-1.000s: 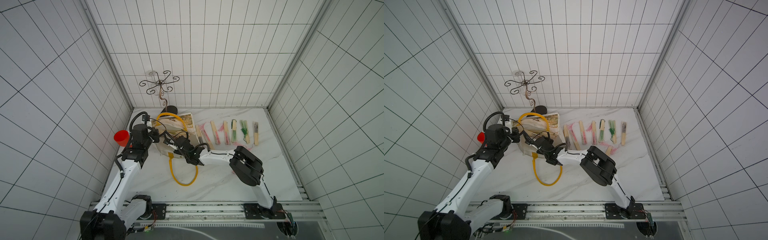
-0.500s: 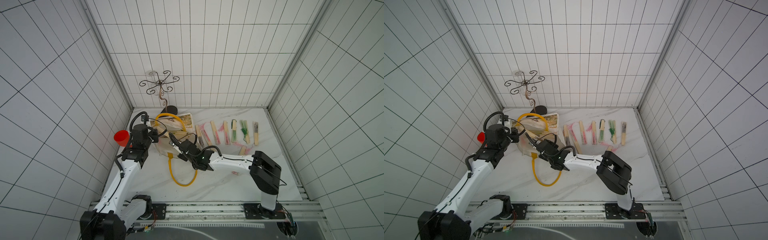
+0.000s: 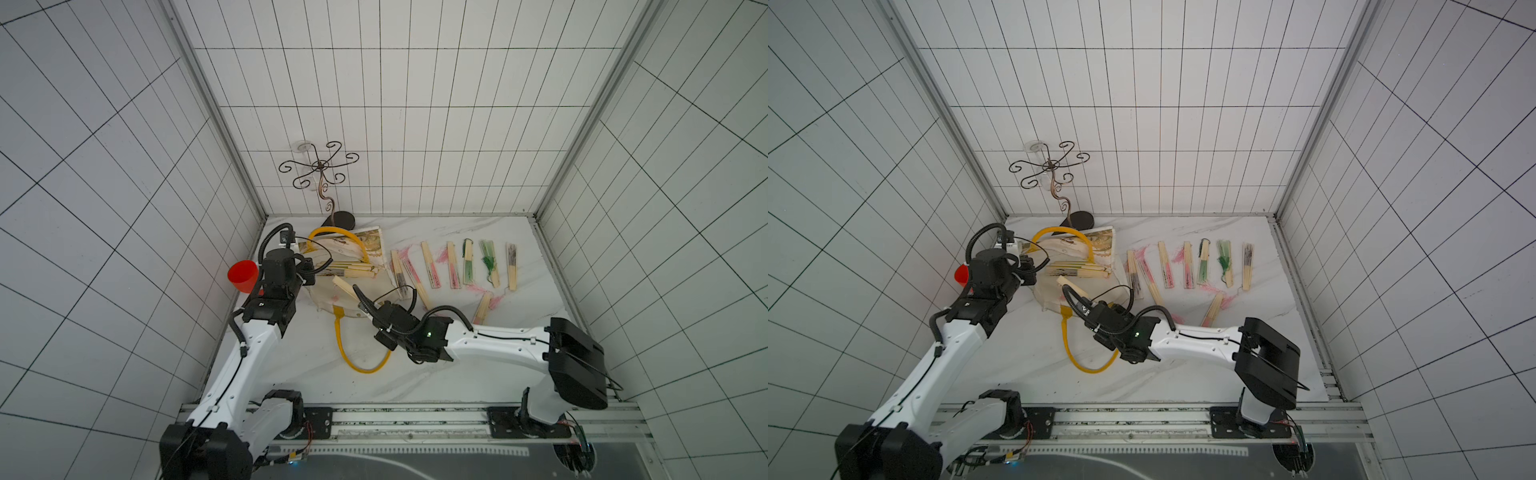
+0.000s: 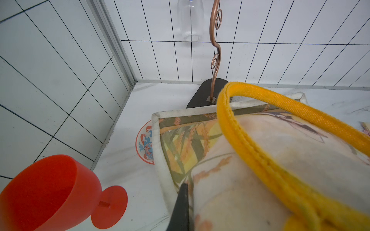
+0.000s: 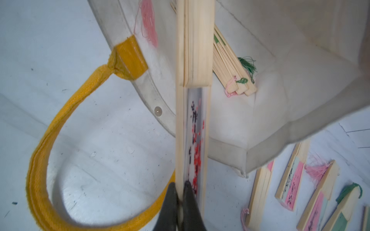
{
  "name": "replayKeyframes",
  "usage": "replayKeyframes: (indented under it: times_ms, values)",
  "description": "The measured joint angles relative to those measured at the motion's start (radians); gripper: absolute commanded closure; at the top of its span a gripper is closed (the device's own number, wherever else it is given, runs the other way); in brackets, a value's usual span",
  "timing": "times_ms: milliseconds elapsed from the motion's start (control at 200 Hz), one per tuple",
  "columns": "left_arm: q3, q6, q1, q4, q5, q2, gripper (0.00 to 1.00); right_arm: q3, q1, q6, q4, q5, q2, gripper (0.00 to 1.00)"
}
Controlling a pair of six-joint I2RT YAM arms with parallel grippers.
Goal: Take out the folding fans from the tote bags
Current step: Pick up the folding fan from the canvas bag, then place the folding fan at the center of the board.
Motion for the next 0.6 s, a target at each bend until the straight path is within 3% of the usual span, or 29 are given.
replayKeyframes:
  times_ms: [600]
  values:
    - [0.0, -0.001, 0.014, -0.004, -0.015, 0.0, 1.0, -0.217, 0.012, 0.388, -0.274, -0.001, -0.381, 1.0]
